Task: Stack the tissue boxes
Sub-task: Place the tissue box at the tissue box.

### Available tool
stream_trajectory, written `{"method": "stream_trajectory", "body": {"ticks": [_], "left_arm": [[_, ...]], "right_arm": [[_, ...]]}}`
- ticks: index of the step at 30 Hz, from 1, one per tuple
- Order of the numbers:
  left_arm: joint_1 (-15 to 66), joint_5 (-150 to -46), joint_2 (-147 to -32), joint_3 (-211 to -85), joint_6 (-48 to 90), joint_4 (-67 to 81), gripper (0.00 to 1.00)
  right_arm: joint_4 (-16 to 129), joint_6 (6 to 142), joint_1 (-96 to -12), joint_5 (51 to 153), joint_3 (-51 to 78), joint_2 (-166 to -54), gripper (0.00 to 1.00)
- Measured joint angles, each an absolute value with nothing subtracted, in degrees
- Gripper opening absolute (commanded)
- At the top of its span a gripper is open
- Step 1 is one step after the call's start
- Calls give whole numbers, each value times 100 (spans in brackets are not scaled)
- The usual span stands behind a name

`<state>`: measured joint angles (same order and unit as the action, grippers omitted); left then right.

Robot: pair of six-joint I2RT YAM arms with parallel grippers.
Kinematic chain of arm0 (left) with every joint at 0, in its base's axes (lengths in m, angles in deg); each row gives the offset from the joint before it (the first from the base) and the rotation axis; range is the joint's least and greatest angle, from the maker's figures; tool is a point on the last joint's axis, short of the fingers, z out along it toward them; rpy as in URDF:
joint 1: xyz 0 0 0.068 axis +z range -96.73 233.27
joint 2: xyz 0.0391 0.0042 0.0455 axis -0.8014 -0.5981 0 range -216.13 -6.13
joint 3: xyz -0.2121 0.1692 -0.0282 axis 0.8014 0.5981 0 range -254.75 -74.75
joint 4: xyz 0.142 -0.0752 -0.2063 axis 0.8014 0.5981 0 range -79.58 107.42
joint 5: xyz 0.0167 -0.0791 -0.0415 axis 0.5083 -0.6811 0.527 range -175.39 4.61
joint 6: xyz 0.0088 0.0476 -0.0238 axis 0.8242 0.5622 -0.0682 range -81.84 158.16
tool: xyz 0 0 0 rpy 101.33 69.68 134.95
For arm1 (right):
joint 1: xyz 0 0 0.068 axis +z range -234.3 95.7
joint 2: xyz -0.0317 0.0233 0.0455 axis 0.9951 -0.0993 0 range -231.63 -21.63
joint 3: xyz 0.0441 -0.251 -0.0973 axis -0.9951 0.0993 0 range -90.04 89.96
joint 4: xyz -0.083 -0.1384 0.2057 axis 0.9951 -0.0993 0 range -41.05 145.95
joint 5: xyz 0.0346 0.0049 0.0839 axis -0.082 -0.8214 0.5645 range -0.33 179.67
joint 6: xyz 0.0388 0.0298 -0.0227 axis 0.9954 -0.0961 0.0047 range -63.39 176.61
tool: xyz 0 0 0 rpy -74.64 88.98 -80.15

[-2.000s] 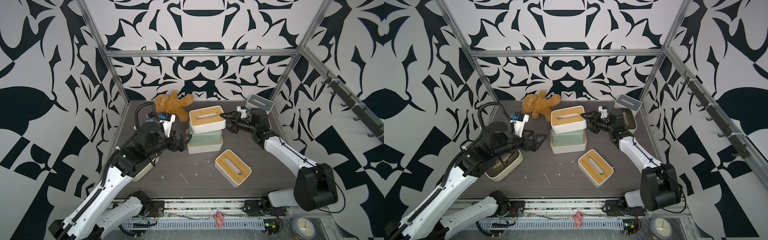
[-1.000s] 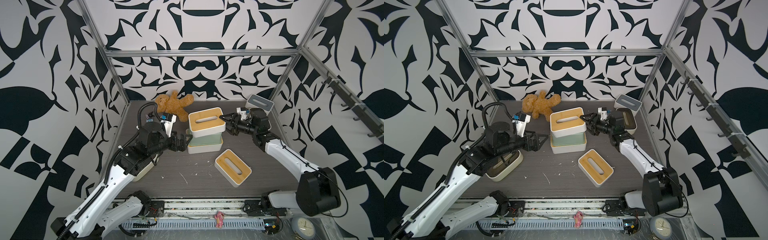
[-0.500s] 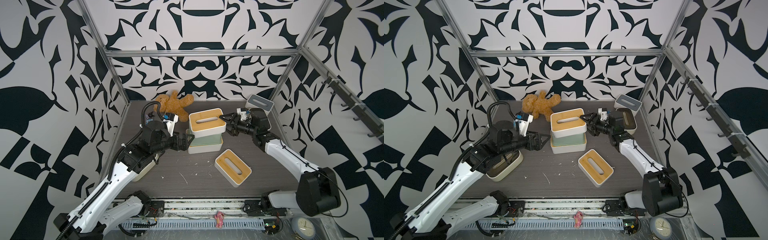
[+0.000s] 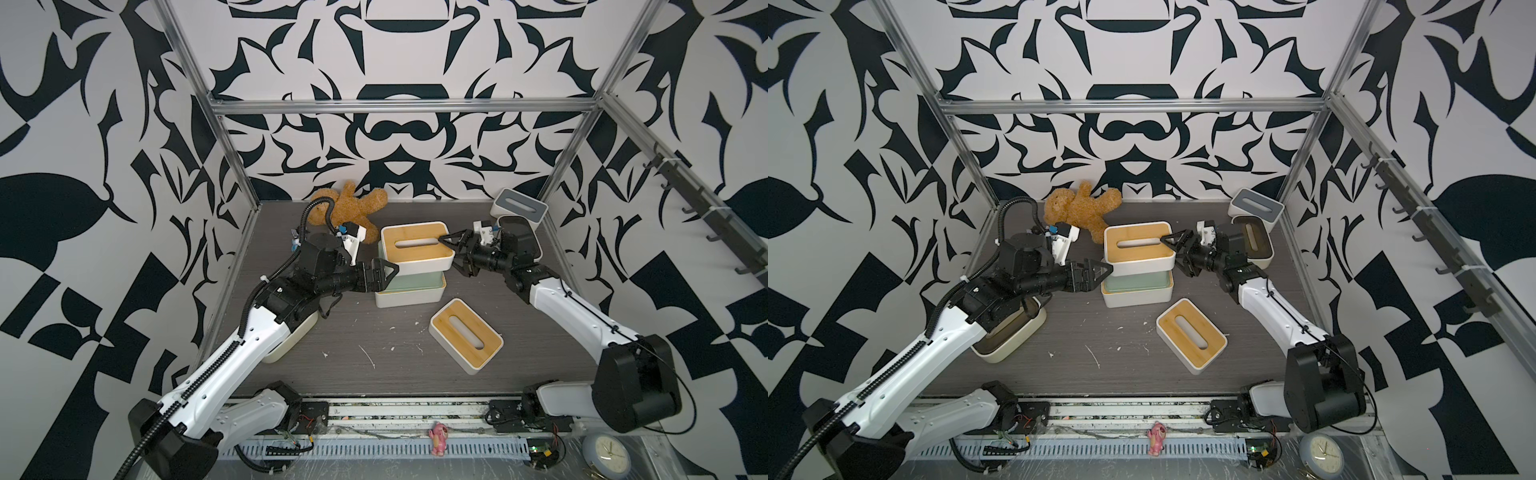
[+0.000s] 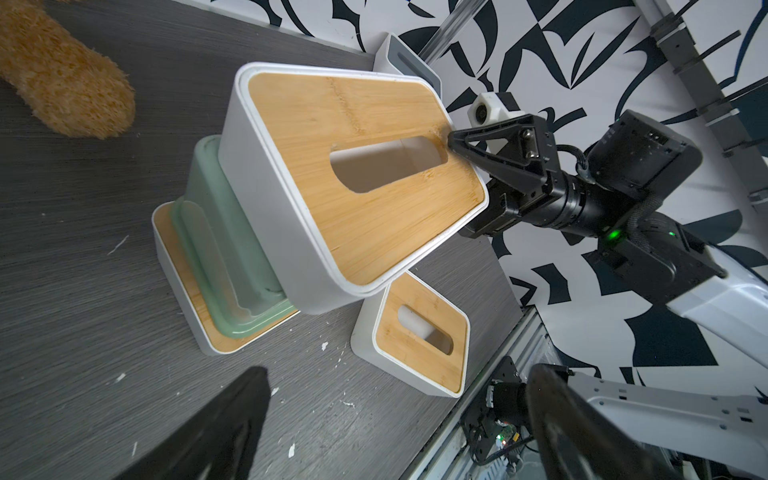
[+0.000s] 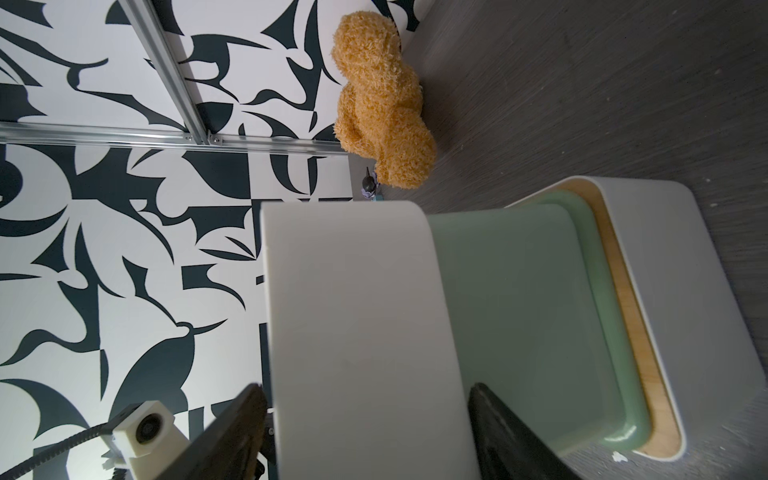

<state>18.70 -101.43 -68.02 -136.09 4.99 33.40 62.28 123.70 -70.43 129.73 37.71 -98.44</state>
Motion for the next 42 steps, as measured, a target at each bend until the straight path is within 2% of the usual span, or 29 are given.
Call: {"method": "stream_trajectory", "body": {"ticks": [9,11,18,32,42], "left_arm": [[2041,-10195,-7152,-13712,191,3257,99],[2086,-10173,-7209,-13795,134,3262,99],[2176,-10178,-7611,-14359,38,3297,99],[2183,-10283,-8588,-15089,1,3509,100],[2196,-10368,-8749,-15255,3,3579,99]], "right_arm": [[5398,11758,-7043,12741,3273,-9844,87],[5092,11531,-7043,12614,3107,-9838,91],[4204,10875,-7045,12210,2608,-9573,92],[4036,10659,-6962,12474,2466,-9488,93],[4102,10685,-6829,12610,2466,-9497,93]]}}
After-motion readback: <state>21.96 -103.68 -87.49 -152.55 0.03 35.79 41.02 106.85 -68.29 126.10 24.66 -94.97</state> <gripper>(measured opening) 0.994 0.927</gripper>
